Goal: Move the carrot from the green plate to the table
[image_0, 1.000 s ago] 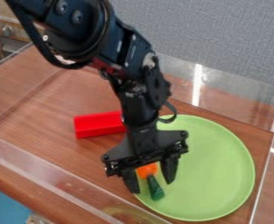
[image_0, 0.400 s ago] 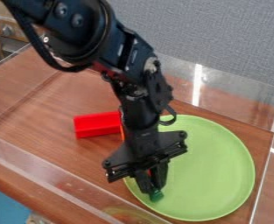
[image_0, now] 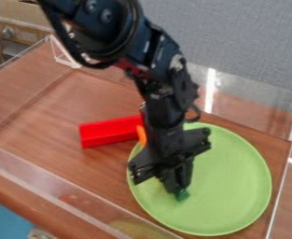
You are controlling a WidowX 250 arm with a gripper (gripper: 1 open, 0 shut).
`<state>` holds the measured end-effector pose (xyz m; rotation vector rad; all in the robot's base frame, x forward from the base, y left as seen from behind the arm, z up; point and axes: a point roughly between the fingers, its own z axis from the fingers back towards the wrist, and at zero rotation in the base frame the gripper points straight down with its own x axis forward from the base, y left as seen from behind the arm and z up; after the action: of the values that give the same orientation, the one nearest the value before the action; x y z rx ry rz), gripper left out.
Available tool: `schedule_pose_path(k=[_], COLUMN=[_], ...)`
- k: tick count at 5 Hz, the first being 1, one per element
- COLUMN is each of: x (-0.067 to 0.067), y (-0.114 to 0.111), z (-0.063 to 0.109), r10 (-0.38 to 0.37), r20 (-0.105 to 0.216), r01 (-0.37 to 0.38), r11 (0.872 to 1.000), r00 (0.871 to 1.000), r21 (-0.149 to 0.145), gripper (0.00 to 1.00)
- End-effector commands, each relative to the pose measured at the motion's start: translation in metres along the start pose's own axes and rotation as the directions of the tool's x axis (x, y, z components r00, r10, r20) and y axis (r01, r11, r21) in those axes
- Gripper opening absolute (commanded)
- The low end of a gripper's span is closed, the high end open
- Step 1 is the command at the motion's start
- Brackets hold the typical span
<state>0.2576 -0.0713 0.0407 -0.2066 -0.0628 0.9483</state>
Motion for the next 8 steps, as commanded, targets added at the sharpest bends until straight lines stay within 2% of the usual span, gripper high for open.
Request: schedule_pose_path(k=[1,2,3,4,5,6,7,8], x=[0.011,0.014,0.028,0.07,0.116,0.151,0.176,0.186], y=[-0.013,-0.016,-0.014,-0.01,-0.001,0.006,0.006,0.007], z=[0.001,0.01,0.028,0.043,0.046,0.047,0.037,0.038], r10=[0.039,0.059,0.052,0.024,0.051,0.133,0.186,0.21], r20=[0.023,0.037,0.031,0.05,0.081,0.099,0.1,0.106], r01=[-0.038,-0.058,-0.05,-0.022,-0.047,-0.126,-0.178,-0.2], r11=[0.999,0.998,0.997,0.998,0.998,0.989,0.981,0.975], r00=[0.999,0.998,0.998,0.998,0.995,0.986,0.977,0.972], r21=[-0.034,-0.034,-0.051,-0.057,-0.051,-0.071,-0.082,-0.098], gripper=[0.0,0.0,0.0,0.0,0.0,0.0,0.0,0.0])
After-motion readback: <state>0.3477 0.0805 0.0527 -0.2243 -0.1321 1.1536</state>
